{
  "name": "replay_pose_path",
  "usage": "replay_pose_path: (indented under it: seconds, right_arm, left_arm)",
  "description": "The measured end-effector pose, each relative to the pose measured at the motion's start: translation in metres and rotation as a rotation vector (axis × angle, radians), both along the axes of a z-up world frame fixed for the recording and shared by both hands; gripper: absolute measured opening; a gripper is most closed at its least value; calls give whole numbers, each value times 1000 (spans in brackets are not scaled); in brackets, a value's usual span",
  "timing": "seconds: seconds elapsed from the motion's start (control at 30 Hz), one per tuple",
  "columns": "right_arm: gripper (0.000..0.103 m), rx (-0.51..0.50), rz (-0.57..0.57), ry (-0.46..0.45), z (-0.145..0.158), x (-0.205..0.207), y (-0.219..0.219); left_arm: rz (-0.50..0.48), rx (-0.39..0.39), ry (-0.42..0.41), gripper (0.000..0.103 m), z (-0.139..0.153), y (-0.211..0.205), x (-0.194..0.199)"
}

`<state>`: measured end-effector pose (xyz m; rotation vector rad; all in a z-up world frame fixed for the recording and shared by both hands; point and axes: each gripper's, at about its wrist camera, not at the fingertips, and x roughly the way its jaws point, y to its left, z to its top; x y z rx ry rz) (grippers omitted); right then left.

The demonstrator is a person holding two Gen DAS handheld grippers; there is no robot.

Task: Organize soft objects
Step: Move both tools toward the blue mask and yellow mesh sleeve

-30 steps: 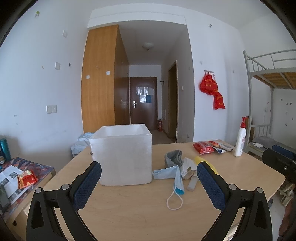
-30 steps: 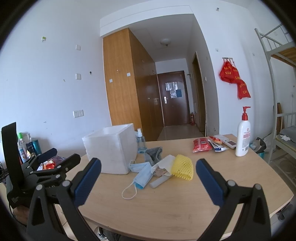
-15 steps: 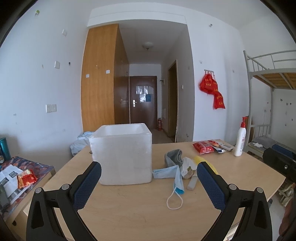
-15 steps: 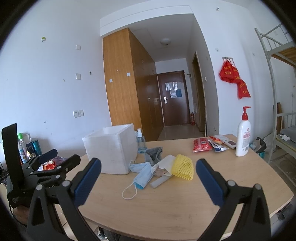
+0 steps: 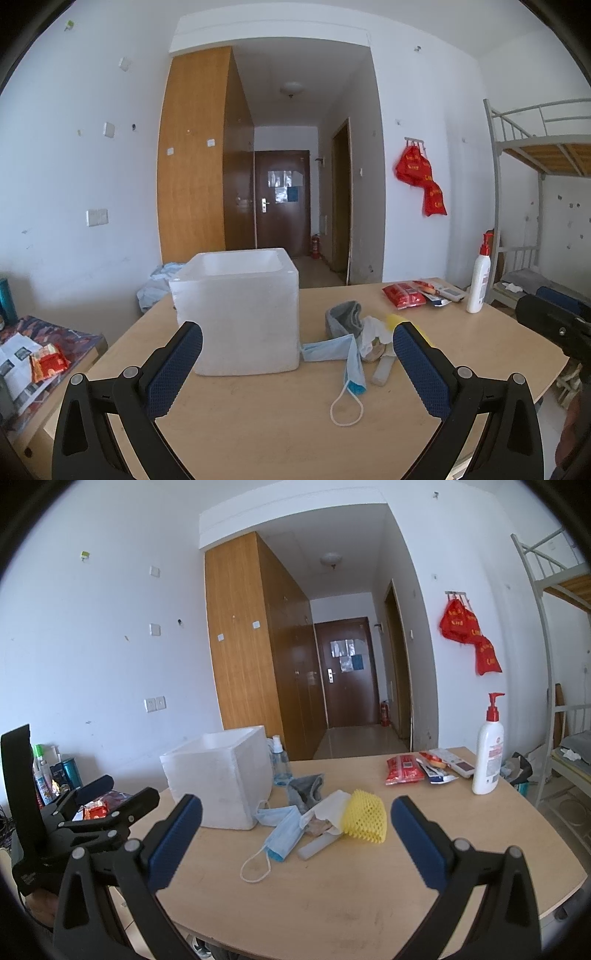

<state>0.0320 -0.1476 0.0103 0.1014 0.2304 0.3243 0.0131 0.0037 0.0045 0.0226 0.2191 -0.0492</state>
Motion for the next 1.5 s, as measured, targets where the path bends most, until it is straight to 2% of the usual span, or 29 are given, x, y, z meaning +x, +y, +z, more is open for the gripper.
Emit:
replay_pose_path:
  seconds: [0.27, 0.67, 0.93, 1.4, 1.5]
  right_arm:
    - [103, -9, -8, 26, 3, 18, -3]
    - [103, -49, -46, 135, -10, 69, -12]
    - [103, -97, -60, 219, -22, 102, -14]
    - [103, -170, -52, 395, -50, 160, -19]
    - [103, -178, -58, 427, -56, 173, -20]
  left_arm:
    - [-36, 15, 57, 103, -5, -10, 23]
    - [-123, 25, 169, 103, -20, -24, 67]
    - [-194, 8, 280, 103, -37, -38, 101]
    - [-189, -34, 492, 103, -67, -45, 170]
    - [-174, -17, 524, 103, -73, -49, 184]
